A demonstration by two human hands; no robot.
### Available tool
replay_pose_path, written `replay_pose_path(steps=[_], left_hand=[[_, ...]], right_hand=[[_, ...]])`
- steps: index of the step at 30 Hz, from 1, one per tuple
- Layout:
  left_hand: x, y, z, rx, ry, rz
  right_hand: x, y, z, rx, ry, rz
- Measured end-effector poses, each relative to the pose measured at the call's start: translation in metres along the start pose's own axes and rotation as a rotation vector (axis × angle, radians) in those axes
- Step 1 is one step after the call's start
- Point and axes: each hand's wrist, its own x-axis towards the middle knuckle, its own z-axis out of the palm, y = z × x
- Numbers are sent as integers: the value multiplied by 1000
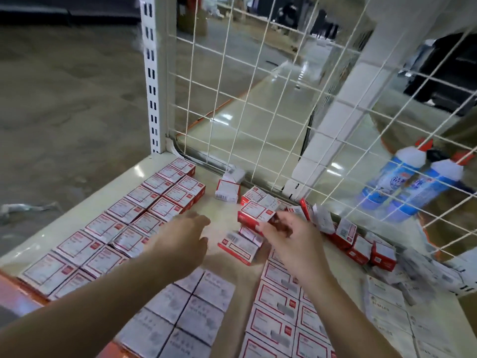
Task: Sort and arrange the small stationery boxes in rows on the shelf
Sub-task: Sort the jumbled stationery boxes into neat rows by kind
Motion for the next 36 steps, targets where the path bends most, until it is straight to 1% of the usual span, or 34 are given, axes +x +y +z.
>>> replay_pose_path(steps=[7,13,18,23,28,31,36], left_hand=[[35,-42,-10,196,25,21],[59,-61,-1,286,0,63],[80,-66,0,246,-35,42],[89,-72,-3,197,-10,63],[93,-70,-6,179,30,71],[96,-70,-6,179,25,65],[99,-70,-3,164,31,59]], right_hand=[[55,-20,33,-110,41,-77],[91,-22,56,-157,56,-117],[113,-31,71,-144,27,-128],[132,-37,89,-134,-4,-133],[144,-42,104,-225,-6,-158],[148,-42,111,-242,2,-161],[149,-44,114,-229,-64,-66]])
